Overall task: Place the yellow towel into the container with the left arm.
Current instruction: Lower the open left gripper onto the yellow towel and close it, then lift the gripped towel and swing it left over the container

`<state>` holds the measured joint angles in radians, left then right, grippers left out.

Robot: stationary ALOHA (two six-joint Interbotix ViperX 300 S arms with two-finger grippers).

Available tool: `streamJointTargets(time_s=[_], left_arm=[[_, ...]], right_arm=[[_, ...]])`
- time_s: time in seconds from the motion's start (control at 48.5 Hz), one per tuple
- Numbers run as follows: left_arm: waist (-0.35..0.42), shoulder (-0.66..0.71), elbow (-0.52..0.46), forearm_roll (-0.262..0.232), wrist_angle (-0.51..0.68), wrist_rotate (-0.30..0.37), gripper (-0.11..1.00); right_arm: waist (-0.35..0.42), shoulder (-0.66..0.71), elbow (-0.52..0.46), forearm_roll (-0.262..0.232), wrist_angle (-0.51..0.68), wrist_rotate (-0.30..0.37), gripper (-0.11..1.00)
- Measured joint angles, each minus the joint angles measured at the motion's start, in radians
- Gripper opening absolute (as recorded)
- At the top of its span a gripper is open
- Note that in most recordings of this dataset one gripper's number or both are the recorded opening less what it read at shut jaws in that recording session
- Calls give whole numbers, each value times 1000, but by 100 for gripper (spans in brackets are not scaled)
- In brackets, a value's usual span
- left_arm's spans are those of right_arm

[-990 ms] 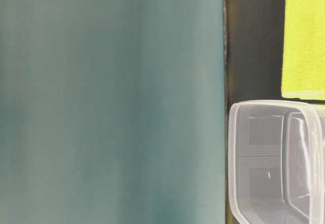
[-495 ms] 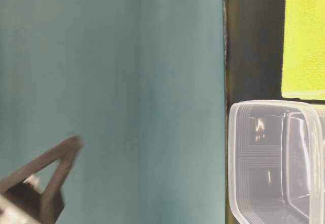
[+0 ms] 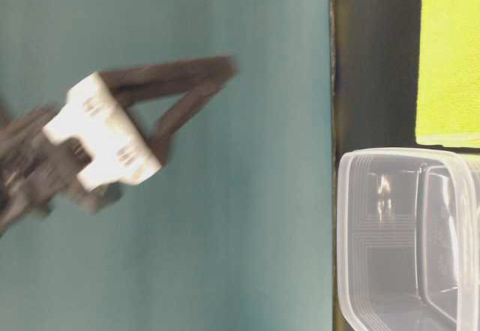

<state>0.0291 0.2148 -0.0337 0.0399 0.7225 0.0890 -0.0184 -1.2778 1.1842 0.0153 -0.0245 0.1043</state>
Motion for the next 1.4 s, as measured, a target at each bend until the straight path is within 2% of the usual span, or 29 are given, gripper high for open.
streamJointTargets(time_s=[0.165, 0.392, 0.742, 0.846, 1.031, 1.114, 1.258, 1.402], left_arm=[[-8, 156, -83, 0, 18, 31, 91], [-15, 311, -133, 0, 23, 2, 91], [-11, 377, -117, -2, 17, -6, 87], [-12, 373, -106, 0, 11, -2, 73], [-37, 371, -95, -2, 12, 20, 23], [-48, 370, -98, -2, 17, 25, 7], [-46, 337, -114, 0, 52, 26, 7], [-37, 235, -147, -2, 129, 25, 7]], right_arm=[[-2, -6, 0, 0, 0, 8, 75], [0, -9, 2, 2, -2, 9, 75], [-2, -11, 2, 2, -6, 9, 75], [-2, -12, 2, 2, -8, 9, 75], [-2, -15, 2, 0, -9, 9, 75], [-2, -17, 0, 2, -9, 9, 75], [0, -18, 2, 2, -11, 9, 75], [-2, -18, 0, 2, -12, 9, 75]])
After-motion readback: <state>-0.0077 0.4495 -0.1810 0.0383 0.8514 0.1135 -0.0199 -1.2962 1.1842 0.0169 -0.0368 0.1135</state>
